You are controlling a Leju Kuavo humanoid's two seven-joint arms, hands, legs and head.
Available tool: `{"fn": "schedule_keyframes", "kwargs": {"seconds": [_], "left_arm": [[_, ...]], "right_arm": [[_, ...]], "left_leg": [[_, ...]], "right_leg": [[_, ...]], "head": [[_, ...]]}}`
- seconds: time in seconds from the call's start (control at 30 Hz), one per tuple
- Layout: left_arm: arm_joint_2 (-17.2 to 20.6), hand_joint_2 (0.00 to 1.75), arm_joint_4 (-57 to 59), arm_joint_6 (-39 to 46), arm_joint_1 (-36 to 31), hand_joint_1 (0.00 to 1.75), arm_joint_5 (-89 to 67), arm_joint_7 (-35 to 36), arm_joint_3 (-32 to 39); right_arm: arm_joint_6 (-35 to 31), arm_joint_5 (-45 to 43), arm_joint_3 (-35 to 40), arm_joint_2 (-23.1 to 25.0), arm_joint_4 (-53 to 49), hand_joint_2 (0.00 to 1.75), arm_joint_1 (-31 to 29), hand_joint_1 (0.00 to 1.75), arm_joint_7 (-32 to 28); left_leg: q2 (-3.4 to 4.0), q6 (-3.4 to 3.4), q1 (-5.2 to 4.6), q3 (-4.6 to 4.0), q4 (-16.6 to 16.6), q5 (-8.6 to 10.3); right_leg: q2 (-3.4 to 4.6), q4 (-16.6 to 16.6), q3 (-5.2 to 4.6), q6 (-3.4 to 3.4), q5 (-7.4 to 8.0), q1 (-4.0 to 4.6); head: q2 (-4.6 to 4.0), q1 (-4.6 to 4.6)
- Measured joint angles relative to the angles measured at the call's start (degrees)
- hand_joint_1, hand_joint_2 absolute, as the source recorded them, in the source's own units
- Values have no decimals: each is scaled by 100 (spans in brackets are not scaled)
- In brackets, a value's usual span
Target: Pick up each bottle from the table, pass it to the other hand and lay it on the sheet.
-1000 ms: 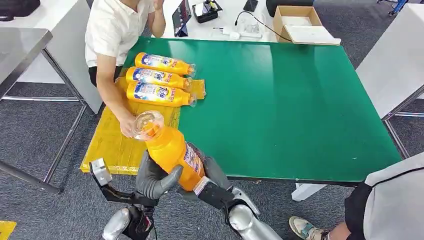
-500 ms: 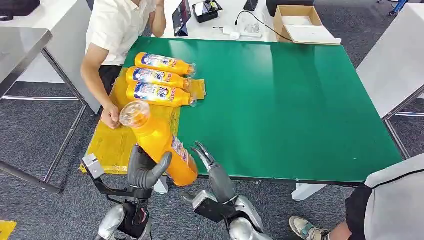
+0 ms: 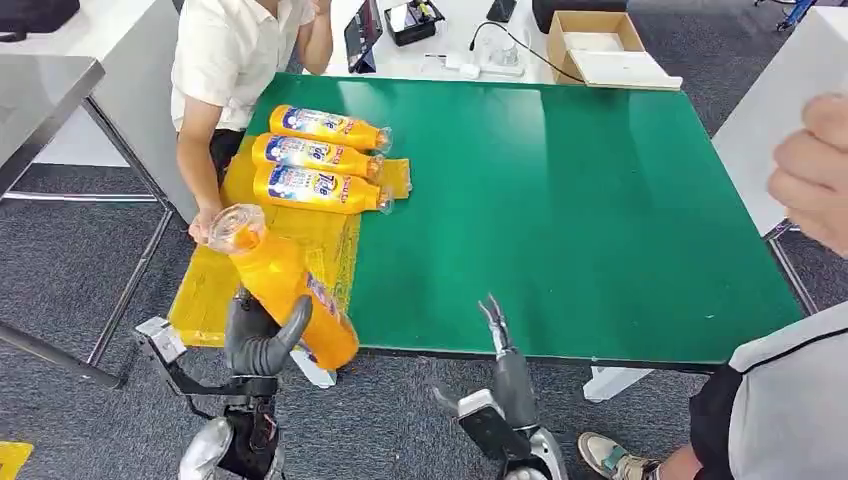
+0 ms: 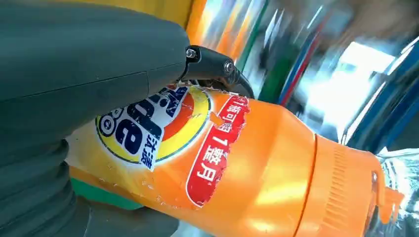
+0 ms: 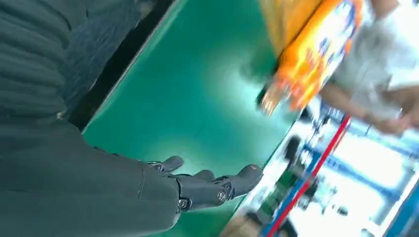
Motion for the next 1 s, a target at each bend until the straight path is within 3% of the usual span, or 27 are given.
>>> {"fn": "schedule_keyframes", "kwargs": {"seconds": [0.13, 0.27, 0.53, 0.67, 0.7, 0.87, 1.0], "left_arm": [[2, 175, 20, 486, -83, 175, -615, -167, 66], [18, 175, 295, 2063, -280, 175, -2938, -58, 88], [26, 175, 1679, 2754, -1185, 175, -5382, 567, 168], [28, 175, 2791, 2610, -1813, 175, -6621, 1017, 138], [33, 175, 3154, 2472, -2001, 175, -6919, 1140, 103], [52, 175, 4667, 2100, -2654, 175, -7577, 1393, -76], [70, 175, 5129, 2089, -2826, 175, -7718, 1435, -146]], "right_arm": [[-110, 48, -186, -66, -206, 175, 137, 0, -11], [-343, 100, -339, -70, -476, 175, 256, 0, -111], [-217, -79, -470, 21, -844, 175, 234, 0, -411], [39, -225, -470, 96, -840, 175, 155, 0, -522], [126, -266, -468, 111, -827, 0, 124, 0, -557], [380, -310, -434, 201, -731, 0, -3, 0, -671], [387, -297, -390, 218, -678, 0, -57, 0, -702]], "left_leg": [[0, 0, 0, 1, 0, 0], [-2, 0, 0, 3, 0, 1], [-3, 1, 0, 9, 0, 4], [-1, 1, 0, 11, 0, 5], [-2, 1, 0, 11, 0, 6], [4, 1, 0, 10, 0, 6], [2, 1, 0, 9, 0, 6]], "right_leg": [[0, 1, 2, 0, 0, 0], [-1, 1, 5, 0, 1, 0], [-1, 2, 11, 2, 3, 0], [0, 3, 13, 2, 4, 0], [0, 3, 15, 2, 4, 0], [2, 5, 12, 2, 4, 0], [1, 6, 11, 2, 4, 0]], "head": [[0, 0], [0, 0], [0, 2], [0, 0], [0, 2], [0, 0], [0, 0]]}}
